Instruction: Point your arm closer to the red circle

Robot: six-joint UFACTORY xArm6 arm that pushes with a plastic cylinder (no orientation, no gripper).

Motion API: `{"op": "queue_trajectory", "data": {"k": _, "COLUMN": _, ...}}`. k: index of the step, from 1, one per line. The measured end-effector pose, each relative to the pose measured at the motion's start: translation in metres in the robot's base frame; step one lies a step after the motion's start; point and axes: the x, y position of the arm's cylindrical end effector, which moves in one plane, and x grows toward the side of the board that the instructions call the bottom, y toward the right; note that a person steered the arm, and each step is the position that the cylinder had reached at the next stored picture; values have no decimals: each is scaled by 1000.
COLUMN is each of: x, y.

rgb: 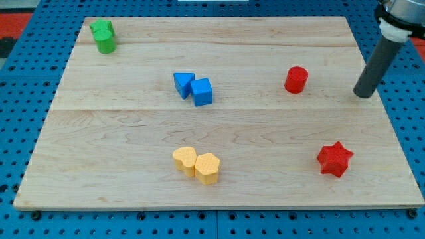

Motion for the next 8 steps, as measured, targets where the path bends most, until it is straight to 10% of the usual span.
{"op": "queue_trajectory", "data": {"k": 3, "x": -89, "y": -40}}
{"op": "queue_trajectory", "data": {"k": 6, "x": -46, "y": -66}}
{"op": "queue_trajectory", "data": {"k": 8, "x": -97, "y": -96}}
